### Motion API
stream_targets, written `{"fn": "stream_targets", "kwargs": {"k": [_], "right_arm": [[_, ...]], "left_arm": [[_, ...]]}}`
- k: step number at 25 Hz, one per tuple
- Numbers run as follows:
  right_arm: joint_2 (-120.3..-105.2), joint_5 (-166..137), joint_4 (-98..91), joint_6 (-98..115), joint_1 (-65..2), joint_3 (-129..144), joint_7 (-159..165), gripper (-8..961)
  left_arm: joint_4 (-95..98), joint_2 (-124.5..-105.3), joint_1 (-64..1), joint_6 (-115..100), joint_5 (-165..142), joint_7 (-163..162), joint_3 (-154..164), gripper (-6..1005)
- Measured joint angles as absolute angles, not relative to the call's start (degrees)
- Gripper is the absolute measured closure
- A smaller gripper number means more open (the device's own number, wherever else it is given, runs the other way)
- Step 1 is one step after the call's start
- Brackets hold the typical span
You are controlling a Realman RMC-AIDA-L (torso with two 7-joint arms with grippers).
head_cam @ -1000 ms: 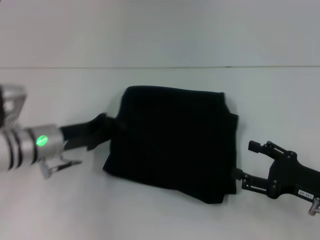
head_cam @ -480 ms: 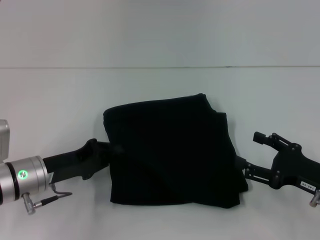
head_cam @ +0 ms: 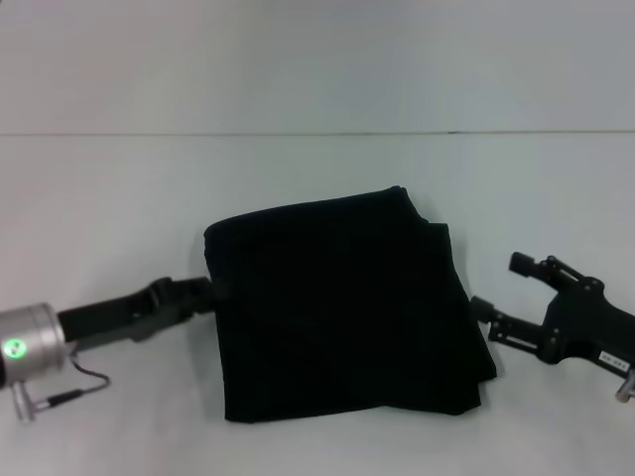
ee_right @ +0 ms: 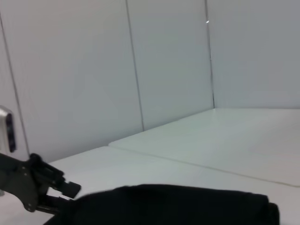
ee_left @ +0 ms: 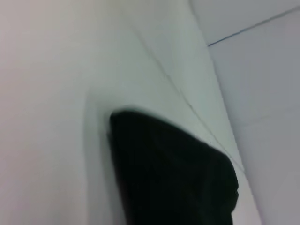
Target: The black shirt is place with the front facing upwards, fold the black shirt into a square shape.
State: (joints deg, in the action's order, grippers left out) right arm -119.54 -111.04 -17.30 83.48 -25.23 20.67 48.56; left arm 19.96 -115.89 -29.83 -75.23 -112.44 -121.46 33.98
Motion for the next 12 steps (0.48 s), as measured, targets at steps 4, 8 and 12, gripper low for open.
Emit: {"fn": "stream_targets", "kwargs": {"k": [4,8,12], "right_arm": [[-119.57,-111.0,-17.05,83.45,-25.18,17.8,48.46,8],[-119.62,-111.0,-17.05,83.88,-25.03,17.63,47.46,8],[-119.91,-111.26,-16.68,85.08,-24.54,17.99,43.17,8]], "left_arm": [[25.72,-115.48,-28.78,-76.51,-112.37,-110.95,33.88,579],[30.16,-116.0,-28.08,-82.7,-112.41,-95.31,34.07,483],[31.1,-117.38,-28.24,-91.57,-112.34,-79.75,34.38,387]]}}
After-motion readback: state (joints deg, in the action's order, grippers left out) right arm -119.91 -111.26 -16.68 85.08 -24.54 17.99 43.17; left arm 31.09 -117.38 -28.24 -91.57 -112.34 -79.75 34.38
